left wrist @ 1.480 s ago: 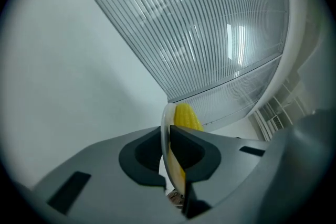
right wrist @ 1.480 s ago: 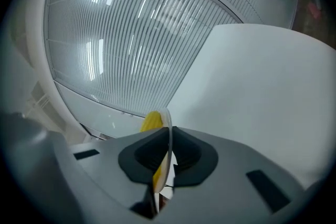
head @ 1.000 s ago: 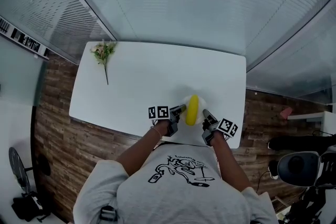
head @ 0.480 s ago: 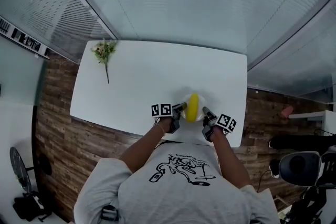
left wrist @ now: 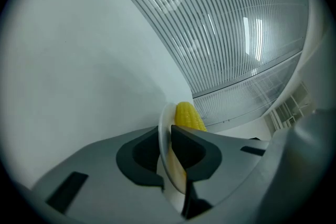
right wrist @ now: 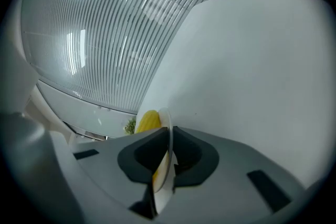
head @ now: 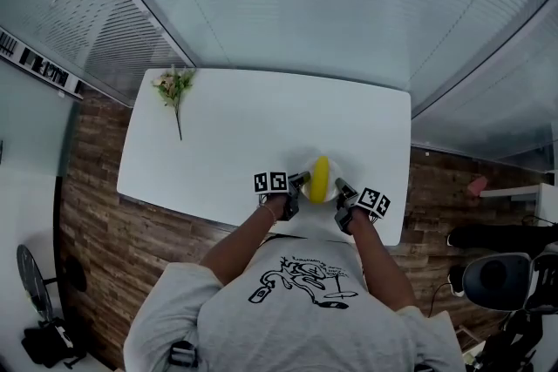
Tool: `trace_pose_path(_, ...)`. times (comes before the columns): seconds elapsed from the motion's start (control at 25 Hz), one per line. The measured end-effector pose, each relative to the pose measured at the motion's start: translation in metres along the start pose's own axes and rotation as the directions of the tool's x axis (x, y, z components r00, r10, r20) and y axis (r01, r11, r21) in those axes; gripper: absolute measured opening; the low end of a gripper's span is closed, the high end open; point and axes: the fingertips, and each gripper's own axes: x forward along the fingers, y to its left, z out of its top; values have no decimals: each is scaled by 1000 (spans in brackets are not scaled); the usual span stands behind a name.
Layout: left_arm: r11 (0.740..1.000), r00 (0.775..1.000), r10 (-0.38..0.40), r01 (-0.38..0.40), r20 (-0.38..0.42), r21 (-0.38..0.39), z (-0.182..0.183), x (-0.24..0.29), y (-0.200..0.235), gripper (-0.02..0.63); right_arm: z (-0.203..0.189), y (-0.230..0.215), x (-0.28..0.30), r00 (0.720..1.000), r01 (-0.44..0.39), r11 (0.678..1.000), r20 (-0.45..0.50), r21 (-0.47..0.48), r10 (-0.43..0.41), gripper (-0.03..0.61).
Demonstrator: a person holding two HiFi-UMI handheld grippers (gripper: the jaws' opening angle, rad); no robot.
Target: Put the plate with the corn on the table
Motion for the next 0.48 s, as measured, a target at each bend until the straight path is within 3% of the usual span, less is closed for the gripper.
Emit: trace_pose_path(0.48,999,999,42,-42,-19,1,-4,5,5,55,0,-7,0,999,31,999,-10,-6,-31,38)
